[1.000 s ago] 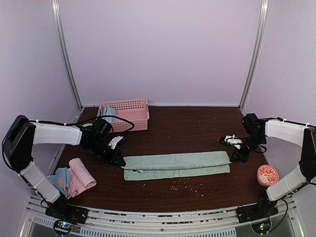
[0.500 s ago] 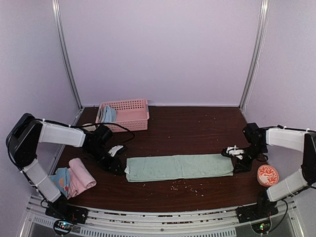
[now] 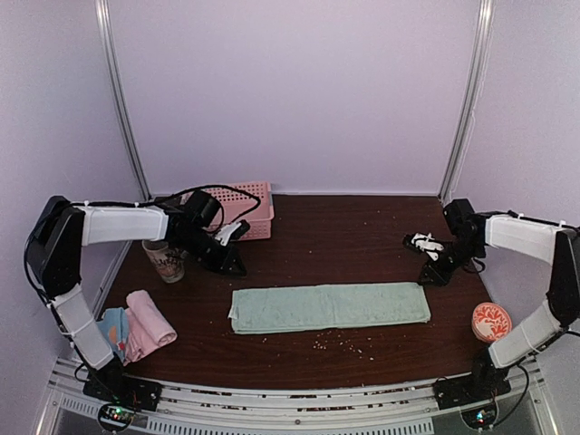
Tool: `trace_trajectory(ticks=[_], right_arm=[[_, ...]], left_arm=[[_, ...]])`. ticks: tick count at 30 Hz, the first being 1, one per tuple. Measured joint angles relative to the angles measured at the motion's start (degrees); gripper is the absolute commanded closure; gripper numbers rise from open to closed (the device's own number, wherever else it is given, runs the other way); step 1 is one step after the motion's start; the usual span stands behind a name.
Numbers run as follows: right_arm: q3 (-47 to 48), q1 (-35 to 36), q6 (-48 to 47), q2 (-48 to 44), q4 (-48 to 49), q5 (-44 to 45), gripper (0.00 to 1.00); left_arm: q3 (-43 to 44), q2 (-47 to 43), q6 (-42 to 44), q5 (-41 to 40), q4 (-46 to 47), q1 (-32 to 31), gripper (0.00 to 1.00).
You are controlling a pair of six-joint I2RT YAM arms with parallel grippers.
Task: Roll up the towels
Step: Fold the towel at the center of the board, then adjust the towel at the center of the board.
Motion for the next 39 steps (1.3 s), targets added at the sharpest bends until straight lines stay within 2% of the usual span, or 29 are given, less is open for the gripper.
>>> trace_trajectory(ticks=[5,17,24,27,32,39], right_arm=[[2.0,0.0,5.8,7.5,3.4,0.1,0.78],[2.0,0.0,11.1,14.1,6.3,2.7,0.79],[3.1,0.0,12.1,15.6,6.6,3.4,0.79],[3.3,0.0,12.2,15.8,7.0,4.0,0.79],[4.7,0.0,12.5,16.8,7.4,6.4,0.79],[7.3,0.0,13.6,19.2,8.6,7.7,0.79]], left_arm=[[5.3,5.6,-1.2,-1.8,3.1,-1.2,1.00],[2.8,10.8,-3.1,-5.2,4.7,-3.1,1.00],[1.9,9.1,-4.0,-11.2,4.7,-3.5,1.00],[1.3,5.0,-4.2,-13.5,5.2,-3.6,1.00],[-0.9,-0.7,-4.7,-12.9,6.6,-4.3,1.00],[-5.9,2.0,-6.0,-13.5,7.1,-7.7,1.00]])
